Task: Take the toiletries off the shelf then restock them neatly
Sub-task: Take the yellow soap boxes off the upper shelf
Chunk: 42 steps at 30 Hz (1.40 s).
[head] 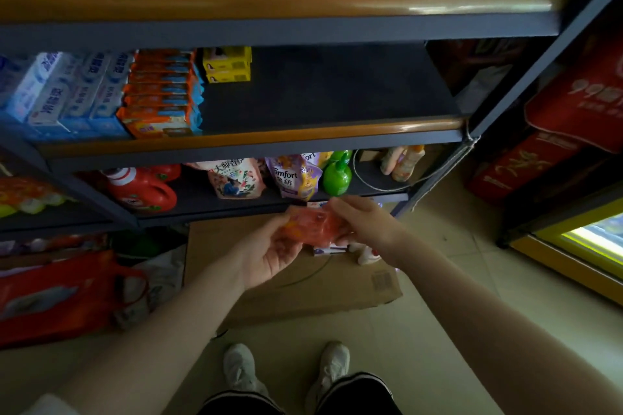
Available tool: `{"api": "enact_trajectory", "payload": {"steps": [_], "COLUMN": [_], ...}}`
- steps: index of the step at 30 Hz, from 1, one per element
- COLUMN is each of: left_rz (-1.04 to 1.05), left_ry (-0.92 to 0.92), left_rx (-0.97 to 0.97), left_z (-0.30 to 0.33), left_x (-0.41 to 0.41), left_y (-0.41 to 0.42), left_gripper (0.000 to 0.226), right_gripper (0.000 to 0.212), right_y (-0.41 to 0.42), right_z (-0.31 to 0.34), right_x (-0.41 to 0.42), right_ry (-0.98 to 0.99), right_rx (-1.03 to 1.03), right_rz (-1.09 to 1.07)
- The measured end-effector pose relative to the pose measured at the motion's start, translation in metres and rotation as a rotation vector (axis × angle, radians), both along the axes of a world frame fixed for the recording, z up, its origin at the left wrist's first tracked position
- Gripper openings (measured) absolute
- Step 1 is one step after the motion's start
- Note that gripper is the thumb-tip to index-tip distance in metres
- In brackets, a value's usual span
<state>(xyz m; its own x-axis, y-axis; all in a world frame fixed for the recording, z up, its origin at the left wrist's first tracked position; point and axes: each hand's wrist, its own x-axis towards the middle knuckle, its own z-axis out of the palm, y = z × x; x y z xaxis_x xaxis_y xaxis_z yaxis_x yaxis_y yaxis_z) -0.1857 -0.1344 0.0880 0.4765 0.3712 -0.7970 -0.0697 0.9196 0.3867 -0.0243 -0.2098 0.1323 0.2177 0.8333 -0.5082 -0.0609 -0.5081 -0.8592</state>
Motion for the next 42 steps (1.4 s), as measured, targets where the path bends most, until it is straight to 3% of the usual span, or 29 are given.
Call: {"api": "enact_trajectory", "payload": {"steps": [5,9,14,22,26,31,34,37,39,42], "left_rz": [0.116,0.187,0.239,0.053,-0.129,-0.435,-0.540,-0.598,-0.560,-0.401], "left_ry": [0.208,0.381,0.442,0.480,0.688,0.896,0.849,0.792,0.774,0.782], "left_rx": [0.051,0.065,0.149,0.387,0.595,0.817,0.822,0.887,1.072,1.644], "left_z": [-0.049,-0.107,-0.185,-0.263,-0.297,-0.308,-0.302,-0.274,-0.239,-0.170], "left_x": [-0.011,-0.010,0.005,0.025,0.024,0.022,0.013,0.003,-0.005,-0.018], "left_y": [0.009,0.024,0.060,0.074,0.065,0.065,0.068,0.074,0.085,0.116], "left_gripper": [0.018,0.011,0.009,0.015,0.034,0.051,0.067,0.066,0.056,0.040], "right_gripper": [0.016,0.019,0.019,0.017,0.015,0.015,0.018,0.027,0.029,0.017], "right_y": [0.016,0.034,0.067,0.103,0.103,0.108,0.110,0.119,0.130,0.157], "right_z": [-0.058,-0.111,-0.176,-0.240,-0.252,-0.249,-0.236,-0.206,-0.176,-0.125], "right_x": [0.019,0.028,0.033,0.027,0.026,0.026,0.024,0.018,0.011,-0.001], "right_ry": [-0.107,-0.031,-0.264,-0.417,-0.429,-0.491,-0.511,-0.479,-0.501,-0.601], "right_rx": [-0.097,-0.204,-0.192,-0.129,-0.107,-0.057,-0.003,0.125,0.257,0.490], "right_rz": [-0.005,-0.022,0.116,0.188,0.158,0.196,0.223,0.198,0.203,0.183]}}
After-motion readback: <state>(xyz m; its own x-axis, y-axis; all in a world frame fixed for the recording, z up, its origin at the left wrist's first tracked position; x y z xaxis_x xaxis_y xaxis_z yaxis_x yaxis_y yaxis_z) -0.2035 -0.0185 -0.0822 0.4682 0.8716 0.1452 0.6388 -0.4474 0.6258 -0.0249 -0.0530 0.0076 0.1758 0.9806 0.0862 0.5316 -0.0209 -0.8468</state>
